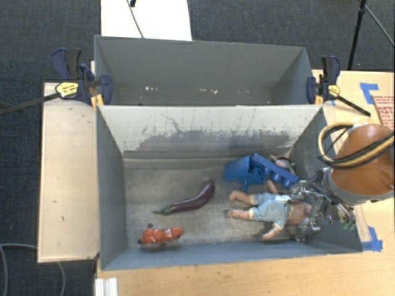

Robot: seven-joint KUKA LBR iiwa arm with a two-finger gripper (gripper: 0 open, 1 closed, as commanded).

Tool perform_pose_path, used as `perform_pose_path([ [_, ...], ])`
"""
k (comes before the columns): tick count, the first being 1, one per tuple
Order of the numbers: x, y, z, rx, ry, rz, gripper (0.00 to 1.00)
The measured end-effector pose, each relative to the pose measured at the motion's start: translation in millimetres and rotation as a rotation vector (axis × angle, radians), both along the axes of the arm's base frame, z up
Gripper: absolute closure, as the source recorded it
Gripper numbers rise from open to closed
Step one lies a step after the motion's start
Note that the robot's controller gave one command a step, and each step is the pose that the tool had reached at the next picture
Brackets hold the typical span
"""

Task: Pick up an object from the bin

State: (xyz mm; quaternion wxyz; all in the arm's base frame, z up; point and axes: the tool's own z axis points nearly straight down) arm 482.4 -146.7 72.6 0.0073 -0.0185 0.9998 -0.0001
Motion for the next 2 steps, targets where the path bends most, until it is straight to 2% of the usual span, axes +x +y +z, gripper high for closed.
perform_pose_path([
  [1, 2.1, 5.1, 3.8, -0.001, 0.007, 0.008, 0.00],
  [2, 2.0, 3.8, 3.2, 0.005, 0.011, 0.001, 1.00],
])
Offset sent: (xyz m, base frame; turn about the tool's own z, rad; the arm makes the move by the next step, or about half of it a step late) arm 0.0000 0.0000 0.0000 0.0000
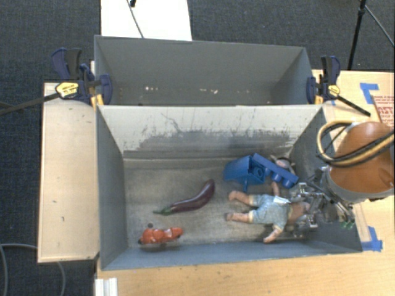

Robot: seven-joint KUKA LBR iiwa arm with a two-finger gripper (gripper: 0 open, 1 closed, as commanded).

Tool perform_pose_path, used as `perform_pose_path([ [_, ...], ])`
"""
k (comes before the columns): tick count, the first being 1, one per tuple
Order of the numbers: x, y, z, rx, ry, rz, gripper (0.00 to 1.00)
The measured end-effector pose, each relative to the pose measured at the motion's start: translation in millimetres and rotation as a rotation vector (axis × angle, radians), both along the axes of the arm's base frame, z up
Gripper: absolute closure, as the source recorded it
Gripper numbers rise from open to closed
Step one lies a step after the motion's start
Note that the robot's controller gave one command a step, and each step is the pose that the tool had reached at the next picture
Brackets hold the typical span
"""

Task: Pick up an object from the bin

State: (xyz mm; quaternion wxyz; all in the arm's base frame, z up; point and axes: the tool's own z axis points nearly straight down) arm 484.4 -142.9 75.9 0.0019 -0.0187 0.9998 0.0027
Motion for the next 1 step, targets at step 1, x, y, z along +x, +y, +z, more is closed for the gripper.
perform_pose_path([
  [1, 0.0, 0.0, 0.0, 0.000, 0.000, 0.001, 1.00],
])
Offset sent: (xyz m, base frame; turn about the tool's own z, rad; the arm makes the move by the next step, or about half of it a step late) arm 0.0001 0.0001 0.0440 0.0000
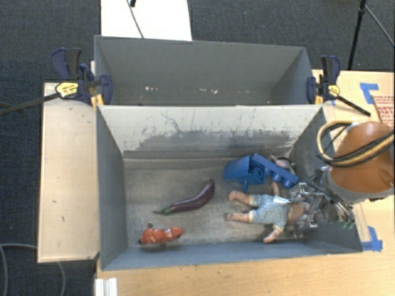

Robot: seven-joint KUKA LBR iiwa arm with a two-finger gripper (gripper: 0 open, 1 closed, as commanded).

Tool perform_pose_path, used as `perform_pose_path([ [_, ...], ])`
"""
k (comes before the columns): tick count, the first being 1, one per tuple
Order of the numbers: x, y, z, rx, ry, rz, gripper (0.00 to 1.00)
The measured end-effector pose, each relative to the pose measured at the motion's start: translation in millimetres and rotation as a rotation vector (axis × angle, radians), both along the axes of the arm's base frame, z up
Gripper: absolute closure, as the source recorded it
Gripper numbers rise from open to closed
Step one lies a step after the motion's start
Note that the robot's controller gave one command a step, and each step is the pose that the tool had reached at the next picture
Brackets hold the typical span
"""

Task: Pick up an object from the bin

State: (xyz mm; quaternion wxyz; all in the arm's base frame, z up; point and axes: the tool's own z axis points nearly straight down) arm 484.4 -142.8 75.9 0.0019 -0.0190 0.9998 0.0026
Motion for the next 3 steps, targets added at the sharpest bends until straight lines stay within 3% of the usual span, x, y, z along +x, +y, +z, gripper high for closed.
perform_pose_path([
  [1, -0.5, 0.3, 2.6, 0.000, 0.000, 0.001, 1.00],
  [3, -2.6, -0.4, 40.1, -0.003, 0.009, 0.001, 1.00],
])
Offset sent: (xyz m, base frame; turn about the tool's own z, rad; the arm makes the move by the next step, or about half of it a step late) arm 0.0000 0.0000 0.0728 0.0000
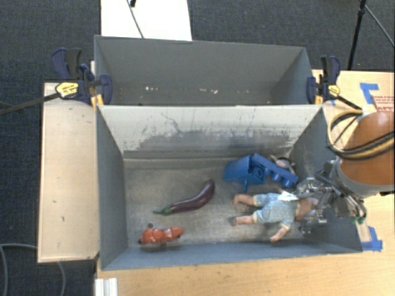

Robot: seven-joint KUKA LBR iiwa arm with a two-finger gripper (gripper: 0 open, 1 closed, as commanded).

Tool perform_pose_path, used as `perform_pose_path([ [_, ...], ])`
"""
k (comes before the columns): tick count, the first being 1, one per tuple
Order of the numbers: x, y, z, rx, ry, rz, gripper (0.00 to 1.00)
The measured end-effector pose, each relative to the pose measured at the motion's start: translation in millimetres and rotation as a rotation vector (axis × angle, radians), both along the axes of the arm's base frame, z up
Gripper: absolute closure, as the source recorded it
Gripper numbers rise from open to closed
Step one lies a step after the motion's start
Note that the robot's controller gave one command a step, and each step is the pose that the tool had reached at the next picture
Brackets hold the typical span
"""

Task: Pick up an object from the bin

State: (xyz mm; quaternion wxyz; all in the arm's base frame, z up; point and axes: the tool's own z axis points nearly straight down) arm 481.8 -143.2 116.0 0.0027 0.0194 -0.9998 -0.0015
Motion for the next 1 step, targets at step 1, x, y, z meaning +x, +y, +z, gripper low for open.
perform_pose_path([
  [1, 0.9, -0.4, 23.1, -0.002, -0.003, -0.001, 1.00],
])
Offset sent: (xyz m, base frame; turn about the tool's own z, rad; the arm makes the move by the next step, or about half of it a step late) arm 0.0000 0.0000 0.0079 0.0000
